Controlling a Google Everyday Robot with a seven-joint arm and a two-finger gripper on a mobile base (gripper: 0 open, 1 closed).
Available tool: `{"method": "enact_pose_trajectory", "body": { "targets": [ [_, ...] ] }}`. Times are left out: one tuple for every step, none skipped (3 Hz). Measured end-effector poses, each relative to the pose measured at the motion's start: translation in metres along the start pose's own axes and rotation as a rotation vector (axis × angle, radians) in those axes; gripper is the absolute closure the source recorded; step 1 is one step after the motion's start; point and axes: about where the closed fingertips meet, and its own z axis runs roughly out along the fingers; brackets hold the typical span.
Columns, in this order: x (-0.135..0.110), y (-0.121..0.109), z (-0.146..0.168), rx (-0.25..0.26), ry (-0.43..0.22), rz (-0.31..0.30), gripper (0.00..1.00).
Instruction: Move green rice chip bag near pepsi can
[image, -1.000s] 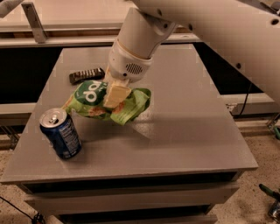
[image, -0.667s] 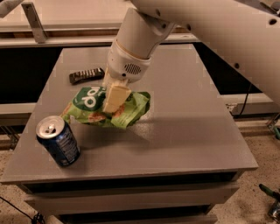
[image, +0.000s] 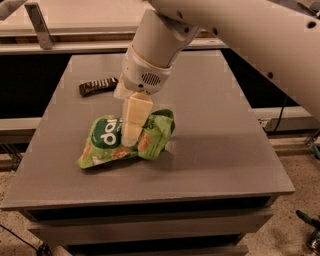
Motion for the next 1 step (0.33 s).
{"method": "enact_pose_trajectory", "body": {
  "targets": [
    [0.0, 0.0, 0.0, 0.0, 0.0, 0.0, 0.0]
  ]
}}
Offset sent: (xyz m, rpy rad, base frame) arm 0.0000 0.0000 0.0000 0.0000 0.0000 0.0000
